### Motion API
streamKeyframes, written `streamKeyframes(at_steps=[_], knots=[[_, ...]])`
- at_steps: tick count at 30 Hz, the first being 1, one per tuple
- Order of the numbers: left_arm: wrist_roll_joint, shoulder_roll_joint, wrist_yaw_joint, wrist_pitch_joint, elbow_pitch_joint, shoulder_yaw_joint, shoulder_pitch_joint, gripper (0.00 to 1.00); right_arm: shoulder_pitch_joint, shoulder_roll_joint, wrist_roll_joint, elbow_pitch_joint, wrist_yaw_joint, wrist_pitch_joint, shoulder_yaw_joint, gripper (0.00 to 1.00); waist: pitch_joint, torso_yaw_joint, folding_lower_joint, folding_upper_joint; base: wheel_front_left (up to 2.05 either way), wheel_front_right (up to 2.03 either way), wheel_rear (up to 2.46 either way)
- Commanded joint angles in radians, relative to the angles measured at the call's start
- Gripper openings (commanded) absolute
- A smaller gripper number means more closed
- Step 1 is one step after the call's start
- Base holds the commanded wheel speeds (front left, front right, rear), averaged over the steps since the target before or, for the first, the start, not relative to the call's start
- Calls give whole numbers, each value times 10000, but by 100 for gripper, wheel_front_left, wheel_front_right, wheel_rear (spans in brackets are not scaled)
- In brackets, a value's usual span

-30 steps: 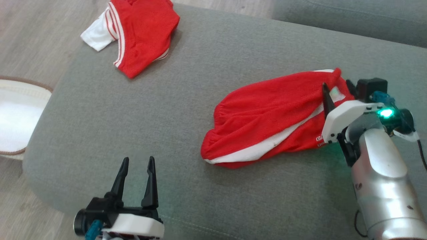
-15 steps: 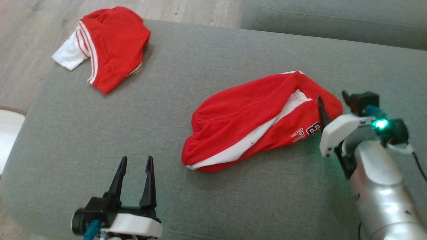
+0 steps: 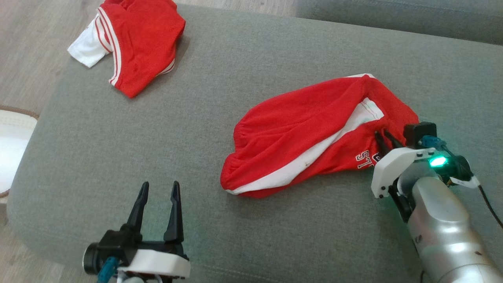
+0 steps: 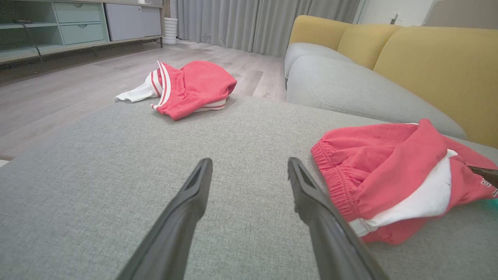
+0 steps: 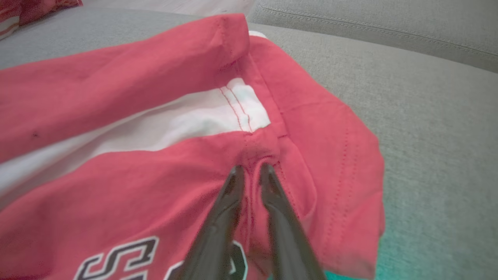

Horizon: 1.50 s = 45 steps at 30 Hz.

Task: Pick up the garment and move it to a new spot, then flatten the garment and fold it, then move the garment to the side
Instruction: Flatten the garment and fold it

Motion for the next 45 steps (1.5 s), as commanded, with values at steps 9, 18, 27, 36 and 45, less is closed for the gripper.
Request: streamKeyframes(at_steps=[9, 18, 27, 36, 45], knots=[[136, 2, 43, -97, -312, 519, -125, 100, 200, -89, 449, -944, 75, -1049, 5, 0, -466, -515, -1, -1, 0, 0, 0], [120, 59, 53, -97, -340, 571, 121, 100, 2279, 133, 815, -2861, 75, -785, -386, 0, -730, -1081, -1, -1, 0, 0, 0], [99, 162, 27, -97, -308, 526, 234, 100, 4512, 350, 1078, -5308, 75, -116, -817, 0, -976, -1441, -1, -1, 0, 0, 0], [36, 240, -14, -18, -231, 378, 437, 100, 5784, 359, 1843, -6514, 75, -284, -688, 100, -1602, -1782, -1, -1, 0, 0, 0], [-12, 299, -62, 82, -306, 150, 724, 100, 6198, 360, 1833, -7457, 75, -647, -748, 100, -2095, -1995, -1, -1, 0, 0, 0]])
